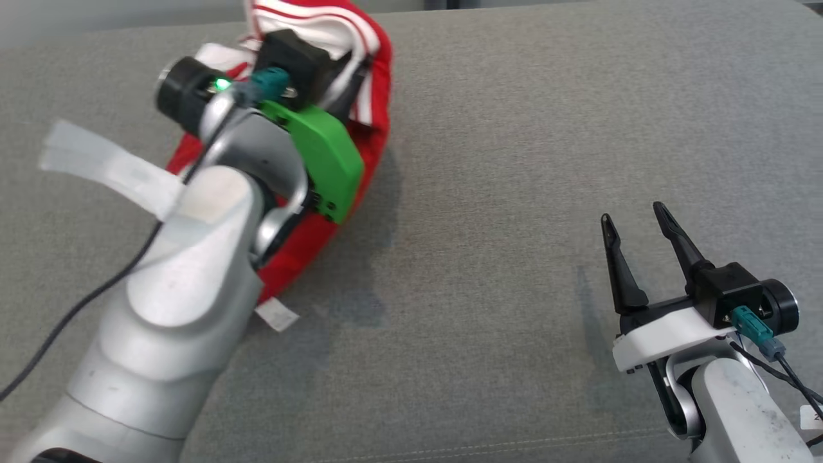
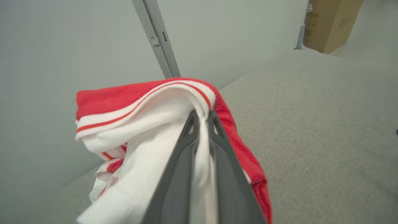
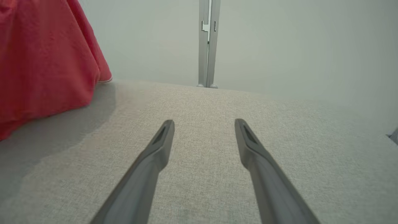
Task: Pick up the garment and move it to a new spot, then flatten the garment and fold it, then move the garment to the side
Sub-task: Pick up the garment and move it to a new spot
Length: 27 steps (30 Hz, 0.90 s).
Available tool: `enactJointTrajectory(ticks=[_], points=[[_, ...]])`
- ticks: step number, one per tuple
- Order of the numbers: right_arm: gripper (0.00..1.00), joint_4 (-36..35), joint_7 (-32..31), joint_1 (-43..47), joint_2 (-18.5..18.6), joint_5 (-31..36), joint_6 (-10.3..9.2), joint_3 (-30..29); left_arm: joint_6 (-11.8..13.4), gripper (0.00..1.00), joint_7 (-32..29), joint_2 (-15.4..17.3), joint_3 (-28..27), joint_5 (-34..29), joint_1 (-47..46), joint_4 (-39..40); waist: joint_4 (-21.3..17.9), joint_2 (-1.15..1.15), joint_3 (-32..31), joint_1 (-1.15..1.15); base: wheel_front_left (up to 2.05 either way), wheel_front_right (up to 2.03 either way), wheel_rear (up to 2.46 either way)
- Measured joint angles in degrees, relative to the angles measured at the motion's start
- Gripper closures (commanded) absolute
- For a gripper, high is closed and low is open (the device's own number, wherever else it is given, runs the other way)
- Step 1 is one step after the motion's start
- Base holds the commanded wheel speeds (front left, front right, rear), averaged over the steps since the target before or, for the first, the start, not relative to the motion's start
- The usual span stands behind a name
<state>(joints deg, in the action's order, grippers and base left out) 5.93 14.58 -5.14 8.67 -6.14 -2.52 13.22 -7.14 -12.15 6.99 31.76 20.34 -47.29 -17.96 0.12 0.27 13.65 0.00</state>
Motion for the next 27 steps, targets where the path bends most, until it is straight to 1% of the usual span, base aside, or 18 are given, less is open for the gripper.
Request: enactJointTrajectory(ticks=[3,5,9,13,17,22,25,26,27], points=[[0.0,0.0,0.0,0.2,-0.1,0.0,-0.01,-0.2,0.0,1.0,-1.2,-2.6,4.4,0.5,0.6,1.5,-2.2,0.0,-0.8,0.0,0.0,0.0,0.0],[0.0,-0.1,0.0,0.8,-0.4,0.0,-0.01,-0.2,0.0,1.0,-2.0,-3.4,7.7,0.5,0.7,2.3,-3.7,0.0,-1.2,0.0,0.0,0.0,0.0],[0.0,-0.5,0.0,1.3,-1.6,-0.1,-0.01,-0.2,0.0,1.0,-3.3,-5.1,12.2,0.5,1.9,2.5,-6.9,0.0,-1.8,0.0,0.0,0.0,0.0],[0.0,-1.1,0.0,1.3,-2.1,-0.2,-0.01,-0.2,-0.2,1.0,-4.0,-4.4,14.6,0.5,2.9,1.7,-10.0,0.0,-1.8,0.0,0.0,0.0,0.0],[0.0,-1.1,0.0,1.3,-3.4,-0.4,0.01,0.3,-0.2,1.0,-4.0,-4.1,16.8,0.1,4.3,1.0,-13.1,0.0,-1.4,0.0,0.0,0.0,0.0],[0.0,-1.0,0.0,1.0,-3.8,-0.5,0.92,0.9,-0.2,1.0,-4.0,-3.7,18.6,-0.6,5.7,-0.2,-16.9,0.0,-0.5,0.0,0.0,0.0,0.0],[0.0,-1.0,0.0,0.9,-4.1,-0.5,0.89,0.3,-0.2,1.0,-3.5,-3.7,20.0,-1.1,5.7,-0.3,-19.0,0.0,0.1,0.0,0.0,0.0,0.0],[0.0,-1.0,0.0,0.9,-4.2,-0.6,0.83,-0.1,-0.2,0.95,-3.3,-3.7,20.6,-1.1,5.7,-0.3,-19.6,0.0,0.3,0.0,0.0,0.0,0.0],[0.0,-1.0,0.0,0.9,-4.1,-0.7,0.83,-0.5,-0.3,0.62,-2.9,-3.8,20.7,-1.2,5.7,-0.6,-20.1,0.0,0.5,0.0,0.0,0.0,0.0]])
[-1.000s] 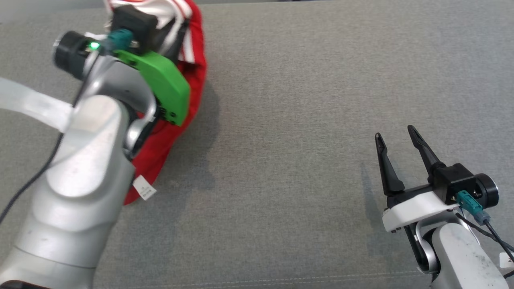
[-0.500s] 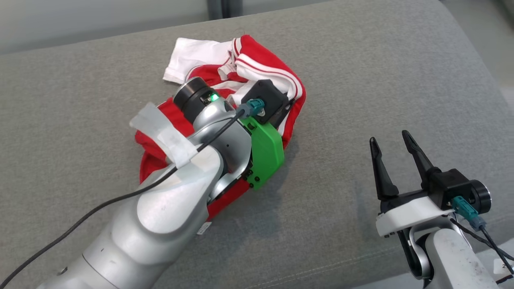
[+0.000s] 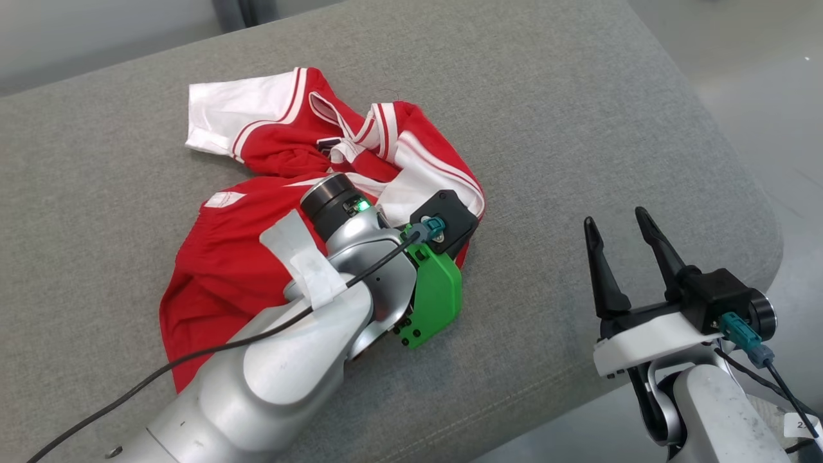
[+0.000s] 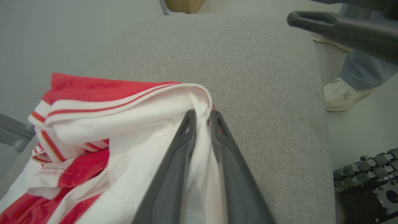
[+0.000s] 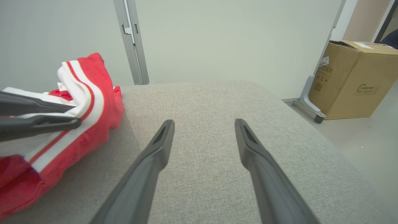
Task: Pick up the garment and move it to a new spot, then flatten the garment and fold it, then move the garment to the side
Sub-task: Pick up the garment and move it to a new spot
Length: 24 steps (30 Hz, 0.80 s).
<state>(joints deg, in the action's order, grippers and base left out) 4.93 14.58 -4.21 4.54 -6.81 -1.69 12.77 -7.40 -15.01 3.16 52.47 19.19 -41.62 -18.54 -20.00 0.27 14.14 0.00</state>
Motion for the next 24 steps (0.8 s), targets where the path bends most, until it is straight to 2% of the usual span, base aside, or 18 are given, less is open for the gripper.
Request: enactJointTrajectory(ticks=[1,2,8,14,21,24], points=[[0.0,0.0,0.0,0.0,0.0,-0.1,0.0,-0.2,0.0,0.34,0.1,-0.1,-0.1,0.0,0.0,-0.2,-0.4,0.0,0.2,0.0,0.0,0.0,0.0],[0.0,0.0,0.0,0.0,0.0,-0.1,-0.11,-0.4,-0.2,0.0,0.6,-0.2,-0.2,-0.1,0.0,-0.6,-0.7,0.0,0.4,0.0,0.0,0.0,0.0],[0.0,0.0,0.0,0.1,-0.1,-0.1,-0.69,-2.1,-0.1,0.0,2.6,-0.2,-1.8,0.3,0.2,-1.2,-0.2,0.0,0.8,0.0,0.0,0.0,0.0],[0.0,0.0,0.0,0.1,0.5,0.0,-0.69,-3.3,2.4,0.0,5.5,0.1,-6.6,0.9,0.2,0.6,2.2,0.0,0.0,0.0,0.0,0.0,0.0],[0.0,0.3,0.0,1.6,1.2,0.2,-0.67,-4.2,4.8,0.0,6.1,6.3,-10.3,1.7,2.9,-0.7,5.7,0.0,-1.5,0.0,0.0,0.0,0.0],[0.0,0.4,0.0,2.2,1.3,0.3,-0.58,-4.4,5.1,0.0,6.0,8.4,-11.5,2.5,5.0,-2.4,7.2,0.0,-2.2,0.0,0.0,0.0,0.0]])
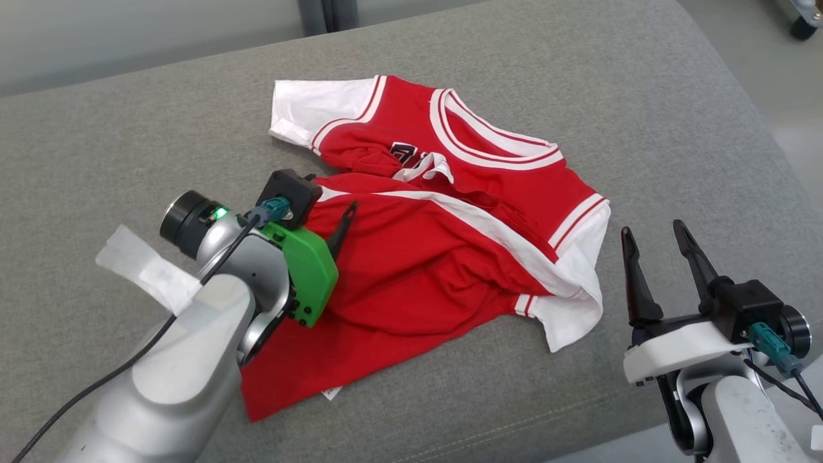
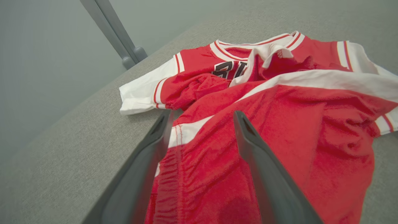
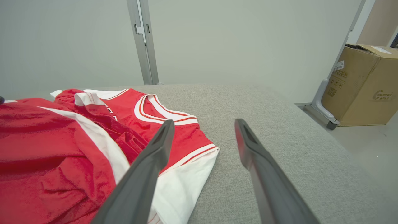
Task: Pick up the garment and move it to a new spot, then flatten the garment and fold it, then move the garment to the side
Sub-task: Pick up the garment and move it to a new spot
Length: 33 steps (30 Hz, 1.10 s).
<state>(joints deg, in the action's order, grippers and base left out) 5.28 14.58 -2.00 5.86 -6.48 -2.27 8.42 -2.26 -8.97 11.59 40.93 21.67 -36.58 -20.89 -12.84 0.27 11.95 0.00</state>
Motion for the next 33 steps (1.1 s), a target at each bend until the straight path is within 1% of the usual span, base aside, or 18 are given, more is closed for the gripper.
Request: enactJointTrajectory(ticks=[5,9,12,15,17,18,19,20,25,28,29,30,33], points=[[0.0,0.0,0.0,0.3,0.0,0.2,0.75,0.2,0.1,0.0,-0.2,2.1,-0.6,1.7,2.4,-2.3,2.2,0.0,-1.0,0.0,0.0,0.0,0.0],[0.0,0.0,0.0,0.3,-0.2,0.4,1.24,1.0,0.5,0.0,-0.6,3.1,-1.6,2.2,3.6,-2.8,2.9,0.0,-1.5,0.0,0.0,0.0,0.0],[0.0,0.1,0.0,0.3,-0.1,0.4,1.25,1.0,0.4,0.0,-0.6,2.8,-1.5,3.1,4.3,-2.7,2.9,0.0,-1.6,0.0,0.0,0.0,0.0],[0.0,0.2,0.0,0.3,-0.1,0.4,1.26,0.8,-0.1,0.0,-0.7,1.6,-1.1,4.2,5.2,-2.5,2.7,0.0,-1.6,0.0,0.0,0.0,0.0],[0.0,0.3,0.0,0.4,-0.1,0.5,1.32,0.7,-0.5,0.0,-0.7,1.3,-0.4,4.8,5.6,-2.3,2.6,0.0,-1.6,0.0,0.0,0.0,0.0],[0.0,0.3,0.0,0.4,-0.1,0.5,1.43,0.7,-0.8,0.26,-0.8,1.3,-0.3,4.9,5.8,-2.2,2.5,0.0,-1.6,0.0,0.0,0.0,0.0],[0.0,0.4,0.0,0.5,-0.1,0.5,1.43,0.6,-0.9,0.7,-0.8,1.3,-0.1,4.9,5.9,-2.0,2.5,0.0,-1.6,0.0,0.0,0.0,0.0],[0.0,0.4,0.0,0.5,-0.2,0.5,1.44,0.5,-1.1,1.0,-0.8,1.2,0.0,4.9,6.0,-1.7,2.4,0.0,-1.6,0.0,0.0,0.0,0.0],[0.0,0.7,0.0,0.7,-0.2,0.5,1.71,-0.3,-1.8,1.0,-0.5,0.2,-0.5,6.0,6.0,0.4,2.2,0.0,-1.7,0.0,0.0,0.0,0.0],[0.0,0.8,0.0,1.5,-0.2,0.5,1.72,-0.5,-1.3,1.0,0.1,1.3,-4.2,6.8,5.6,1.4,2.3,0.0,-1.9,0.0,0.0,0.0,0.0],[0.0,0.9,0.0,1.6,-0.2,0.5,1.72,-0.5,-0.5,1.0,0.4,2.6,-6.1,7.1,5.0,1.5,2.3,0.0,-1.9,0.0,0.0,0.0,0.0],[0.0,0.9,0.0,1.6,-0.2,0.5,1.72,-0.5,0.3,1.0,0.5,4.6,-8.0,7.1,4.1,1.6,2.4,0.0,-2.0,0.0,0.0,0.0,0.0],[0.0,0.9,0.0,1.6,-0.3,0.5,1.72,-0.8,2.5,1.0,0.3,12.4,-14.7,7.4,0.9,1.7,2.5,0.0,-2.2,0.0,0.0,0.0,0.0]])
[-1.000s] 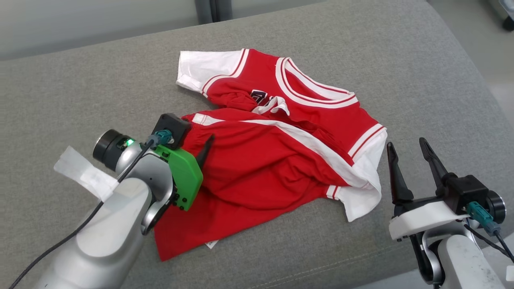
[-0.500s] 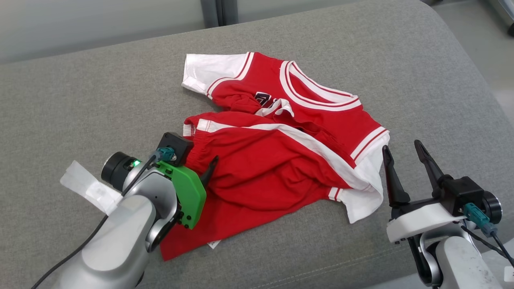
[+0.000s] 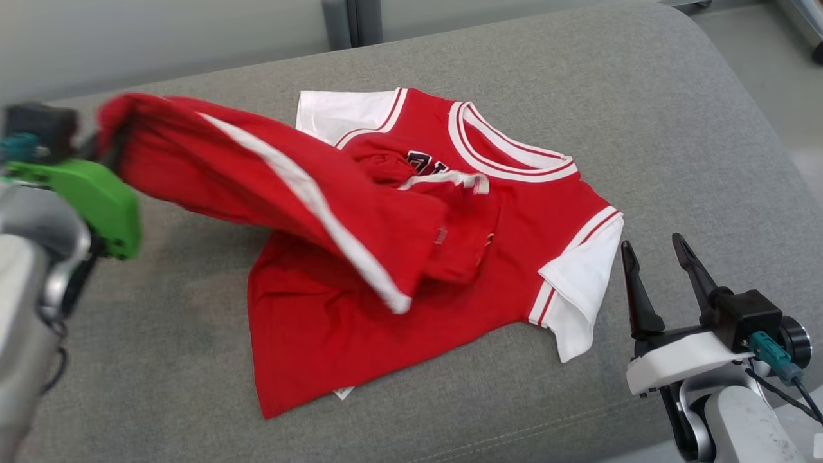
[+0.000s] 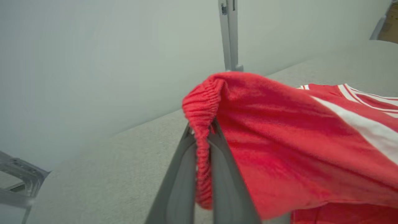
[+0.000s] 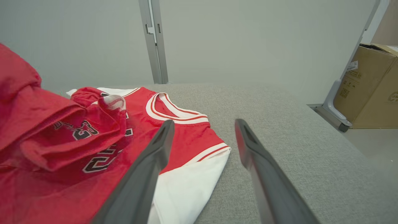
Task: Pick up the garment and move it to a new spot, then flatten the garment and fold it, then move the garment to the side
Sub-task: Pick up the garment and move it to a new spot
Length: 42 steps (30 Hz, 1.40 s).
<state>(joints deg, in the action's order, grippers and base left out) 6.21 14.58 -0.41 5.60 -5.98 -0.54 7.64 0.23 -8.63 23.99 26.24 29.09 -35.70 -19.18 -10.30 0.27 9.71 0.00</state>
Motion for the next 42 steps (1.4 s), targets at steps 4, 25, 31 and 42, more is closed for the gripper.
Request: enactJointTrajectory(ticks=[4,25,31,42], points=[[0.0,0.0,0.0,0.3,0.0,0.0,-0.02,-0.8,1.8,1.0,-2.2,8.4,-6.4,1.6,-1.0,-0.7,0.2,0.0,-0.3,0.0,0.0,0.0,0.0],[0.0,-0.3,0.0,0.6,-1.1,0.0,0.66,0.2,0.1,1.0,-5.8,28.9,-13.1,-0.8,-5.8,-9.1,-1.4,0.0,3.5,0.0,0.0,0.0,0.0],[0.0,-0.1,0.0,0.0,-1.8,0.0,0.7,0.2,-1.8,0.0,-6.0,24.5,-11.2,1.7,-5.0,-10.7,-2.9,0.0,4.7,0.0,0.0,0.0,0.0],[0.0,-0.1,0.0,-0.4,-1.9,0.0,0.37,-1.8,-1.8,0.0,-9.9,20.4,-12.2,6.4,-0.9,-15.1,-3.1,0.0,5.2,0.0,0.0,0.0,0.0]])
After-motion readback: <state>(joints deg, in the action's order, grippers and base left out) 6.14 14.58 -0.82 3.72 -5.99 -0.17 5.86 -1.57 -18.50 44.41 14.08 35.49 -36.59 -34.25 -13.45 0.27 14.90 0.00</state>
